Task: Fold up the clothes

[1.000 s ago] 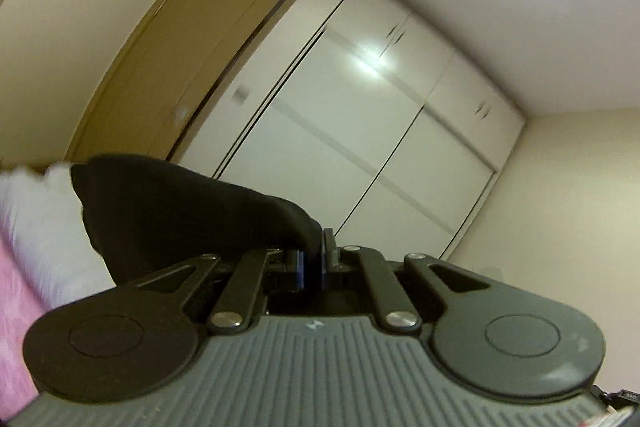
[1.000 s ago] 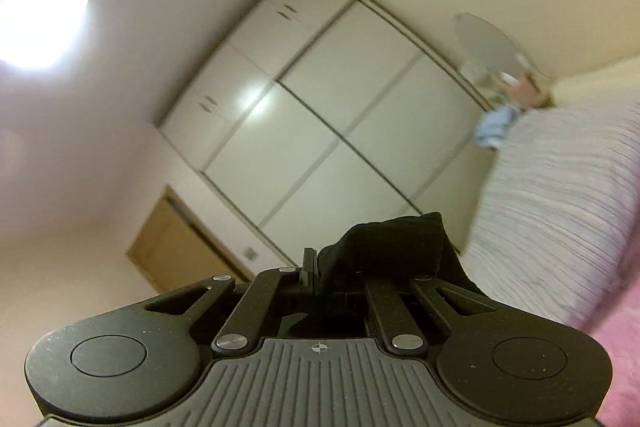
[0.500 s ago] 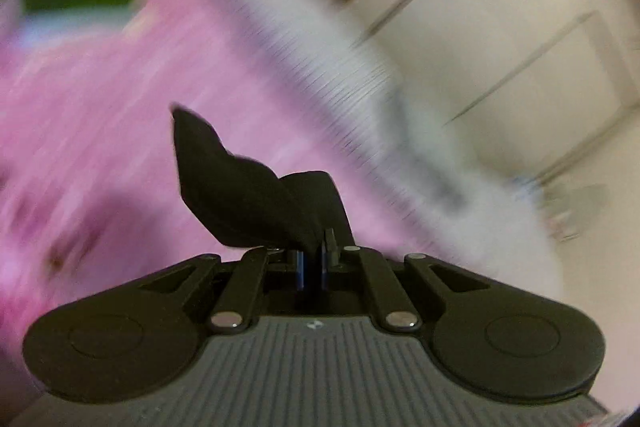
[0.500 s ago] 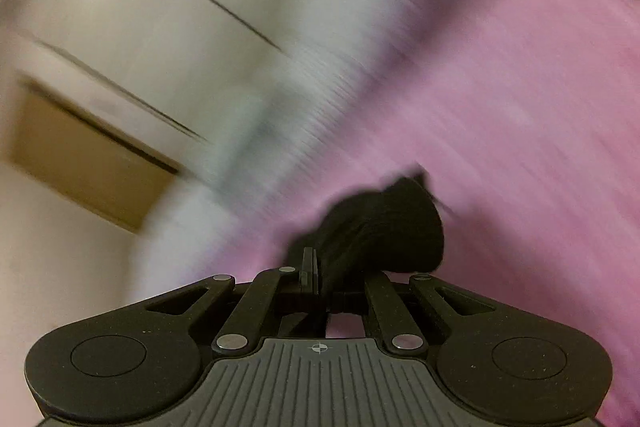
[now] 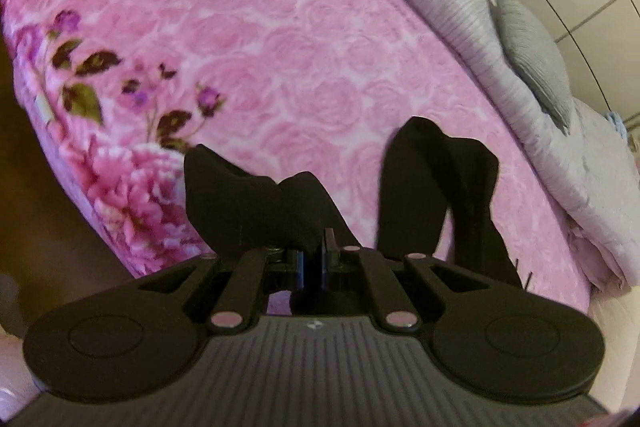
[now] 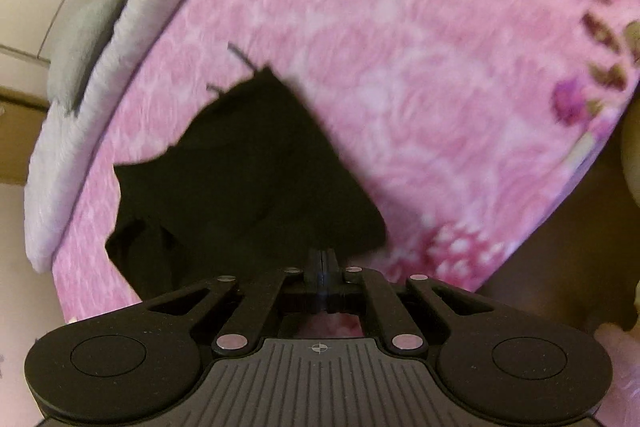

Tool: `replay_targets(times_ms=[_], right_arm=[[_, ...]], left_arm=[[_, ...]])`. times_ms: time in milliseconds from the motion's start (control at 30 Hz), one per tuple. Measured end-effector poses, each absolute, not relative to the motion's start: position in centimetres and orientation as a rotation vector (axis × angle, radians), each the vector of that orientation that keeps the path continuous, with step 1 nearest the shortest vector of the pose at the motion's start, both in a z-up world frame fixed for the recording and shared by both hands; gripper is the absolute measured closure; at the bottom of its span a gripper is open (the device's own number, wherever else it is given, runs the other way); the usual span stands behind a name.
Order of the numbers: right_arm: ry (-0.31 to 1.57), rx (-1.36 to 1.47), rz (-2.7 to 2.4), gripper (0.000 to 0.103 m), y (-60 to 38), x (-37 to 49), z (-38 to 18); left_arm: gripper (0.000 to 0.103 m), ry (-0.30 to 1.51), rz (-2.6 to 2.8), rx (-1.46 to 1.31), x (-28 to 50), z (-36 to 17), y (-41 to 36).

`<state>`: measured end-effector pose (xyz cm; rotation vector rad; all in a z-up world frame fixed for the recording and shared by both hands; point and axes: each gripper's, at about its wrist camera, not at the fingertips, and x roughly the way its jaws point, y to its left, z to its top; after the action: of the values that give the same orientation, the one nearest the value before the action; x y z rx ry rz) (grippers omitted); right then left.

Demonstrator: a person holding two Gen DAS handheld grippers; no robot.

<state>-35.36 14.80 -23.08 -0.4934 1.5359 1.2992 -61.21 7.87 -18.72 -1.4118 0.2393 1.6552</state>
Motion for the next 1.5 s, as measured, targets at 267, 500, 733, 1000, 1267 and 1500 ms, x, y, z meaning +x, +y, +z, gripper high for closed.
replay_targets(times_ms=[267, 500, 733, 1000, 1267, 1500], right_arm=[[1.783, -0.342, 1.073, 0.077, 14.0, -33.3, -28.7], [1.863, -0.244, 0.989, 0.023, 12.0, -33.4, -34.6], [1.806, -0.324, 1.074, 0.068, 13.0, -36.5, -38.7], [1.684, -0.392, 1.245, 0.094, 18.2, -38.7, -30.1], [1.340, -0.115, 1.655, 0.095, 33.5, -46.1, -13.9], [1.103, 0.178, 1.835, 0.019, 39.9, -51.2, -6.0]], left_arm=[[0.098, 0.357, 1.644, -1.408, -60.5, -22.4, 12.0], [0.098, 0.425, 1.661, -1.430, -60.6, -25.2, 13.6], [0.098, 0.459, 1.667, -1.433, -60.6, -27.2, 13.6], [0.099, 0.377, 1.586, -1.382, -61.7, -24.4, 17.2], [0.098, 0.210, 1.401, -0.993, -62.7, -14.3, 34.5], [0.090, 0.158, 1.365, -0.835, -60.5, -9.4, 45.2]])
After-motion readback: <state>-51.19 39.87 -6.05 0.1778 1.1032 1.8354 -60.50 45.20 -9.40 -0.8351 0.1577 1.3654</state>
